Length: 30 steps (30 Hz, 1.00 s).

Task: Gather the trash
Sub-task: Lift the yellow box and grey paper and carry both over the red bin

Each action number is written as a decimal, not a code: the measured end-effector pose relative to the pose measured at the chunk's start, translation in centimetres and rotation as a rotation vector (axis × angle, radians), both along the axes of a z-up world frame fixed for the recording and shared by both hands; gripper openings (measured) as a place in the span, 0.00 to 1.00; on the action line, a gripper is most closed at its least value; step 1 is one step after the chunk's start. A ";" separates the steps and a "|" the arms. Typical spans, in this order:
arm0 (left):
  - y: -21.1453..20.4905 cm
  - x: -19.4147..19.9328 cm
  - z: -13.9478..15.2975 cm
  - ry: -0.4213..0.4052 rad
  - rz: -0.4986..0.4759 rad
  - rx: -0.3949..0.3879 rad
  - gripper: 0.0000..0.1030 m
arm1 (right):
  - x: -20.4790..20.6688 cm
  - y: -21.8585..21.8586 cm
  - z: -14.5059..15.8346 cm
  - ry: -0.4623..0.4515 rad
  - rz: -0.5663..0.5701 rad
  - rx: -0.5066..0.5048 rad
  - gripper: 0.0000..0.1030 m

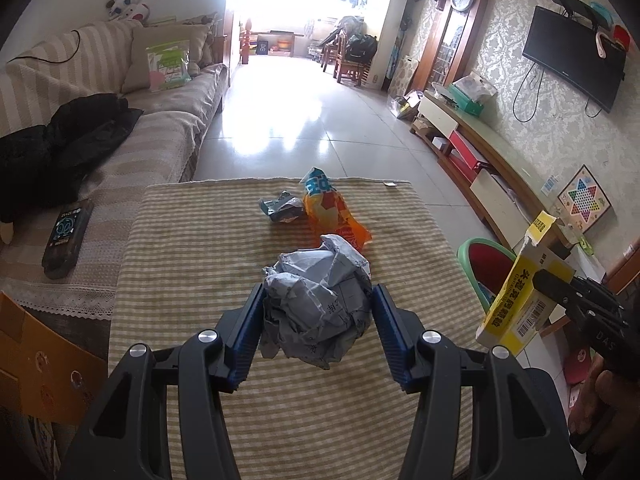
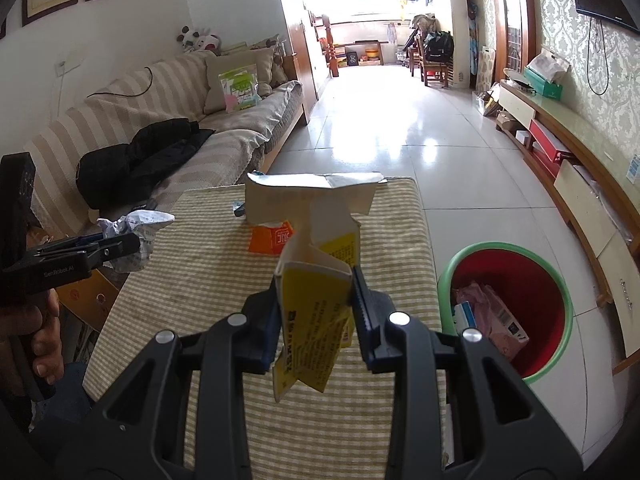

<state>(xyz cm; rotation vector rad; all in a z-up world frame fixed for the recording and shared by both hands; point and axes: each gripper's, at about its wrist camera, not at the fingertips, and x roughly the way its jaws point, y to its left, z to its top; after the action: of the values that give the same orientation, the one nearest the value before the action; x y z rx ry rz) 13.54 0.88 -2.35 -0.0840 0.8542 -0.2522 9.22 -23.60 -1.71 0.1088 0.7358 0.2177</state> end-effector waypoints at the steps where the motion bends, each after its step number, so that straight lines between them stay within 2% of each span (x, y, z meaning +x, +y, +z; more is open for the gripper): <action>1: -0.1 -0.1 0.0 -0.002 -0.003 0.001 0.49 | -0.1 -0.1 0.0 -0.001 -0.001 0.003 0.30; 8: -1.0 -0.1 -0.3 0.009 -0.015 0.010 0.49 | -0.1 -1.0 -0.2 0.000 -0.018 0.020 0.30; 17: -3.7 0.8 -0.3 0.016 -0.066 -0.023 0.49 | 0.6 -2.8 -1.0 0.008 -0.058 0.052 0.30; 30: -12.3 3.1 0.3 0.003 -0.205 -0.041 0.49 | 0.7 -9.6 -1.2 0.001 -0.178 0.075 0.30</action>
<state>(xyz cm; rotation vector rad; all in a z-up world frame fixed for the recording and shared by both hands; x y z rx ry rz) 16.60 -11.45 -2.01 -0.0344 0.8616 -0.4619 9.92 -33.20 -2.91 0.2450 0.7151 0.0750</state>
